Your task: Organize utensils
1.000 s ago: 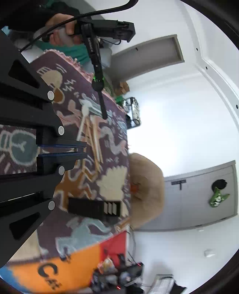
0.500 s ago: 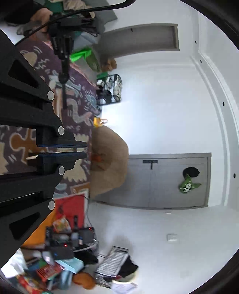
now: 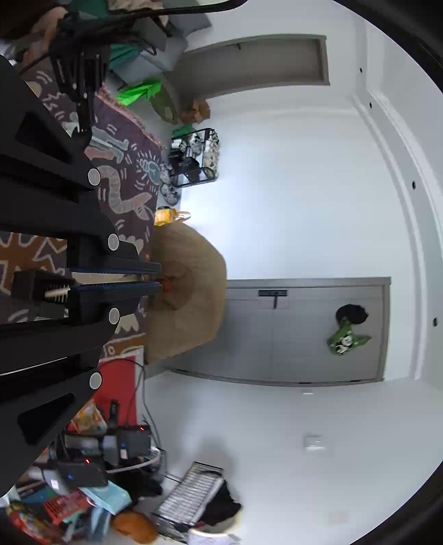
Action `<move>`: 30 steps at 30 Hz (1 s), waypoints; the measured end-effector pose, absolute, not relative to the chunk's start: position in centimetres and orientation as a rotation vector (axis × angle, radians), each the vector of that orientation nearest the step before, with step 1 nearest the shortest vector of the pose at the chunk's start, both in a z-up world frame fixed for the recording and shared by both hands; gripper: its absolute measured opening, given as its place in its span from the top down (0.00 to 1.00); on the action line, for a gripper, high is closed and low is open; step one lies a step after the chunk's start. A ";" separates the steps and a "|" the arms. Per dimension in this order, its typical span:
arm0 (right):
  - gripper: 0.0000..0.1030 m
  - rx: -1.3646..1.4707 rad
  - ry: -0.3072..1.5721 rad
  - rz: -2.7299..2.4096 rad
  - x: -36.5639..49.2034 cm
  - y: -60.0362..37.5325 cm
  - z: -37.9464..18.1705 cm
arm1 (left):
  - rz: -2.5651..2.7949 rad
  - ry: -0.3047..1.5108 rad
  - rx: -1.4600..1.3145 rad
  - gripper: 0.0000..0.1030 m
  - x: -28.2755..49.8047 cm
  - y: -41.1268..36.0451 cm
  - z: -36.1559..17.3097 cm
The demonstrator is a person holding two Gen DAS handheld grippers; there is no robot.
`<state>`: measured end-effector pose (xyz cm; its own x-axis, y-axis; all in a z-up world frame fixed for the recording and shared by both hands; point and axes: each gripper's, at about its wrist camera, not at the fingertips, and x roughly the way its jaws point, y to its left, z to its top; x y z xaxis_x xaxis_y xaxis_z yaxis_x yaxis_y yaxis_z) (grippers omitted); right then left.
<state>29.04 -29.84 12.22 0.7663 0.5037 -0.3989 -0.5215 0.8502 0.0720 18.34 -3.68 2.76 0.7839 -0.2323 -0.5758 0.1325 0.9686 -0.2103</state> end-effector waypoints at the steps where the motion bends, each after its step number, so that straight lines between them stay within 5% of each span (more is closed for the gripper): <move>1: 0.94 -0.049 0.466 0.559 29.8 -29.7 11.4 | -0.198 0.643 -0.161 1.00 18.6 -3.7 2.7; 2: 0.86 -0.061 0.496 0.549 30.2 -29.7 10.9 | -0.198 0.647 -0.160 1.00 18.9 -3.7 2.7; 5: 0.38 -0.114 0.518 0.488 29.9 -30.4 9.8 | -0.203 0.658 -0.157 1.00 19.7 -4.0 2.7; 6: 0.32 -0.120 0.506 0.491 29.3 -31.0 9.6 | -0.206 0.660 -0.154 1.00 19.9 -4.2 2.7; 30: 0.28 0.193 0.591 0.418 23.0 -41.5 -1.3 | -0.289 0.813 0.387 0.99 26.1 -16.5 6.2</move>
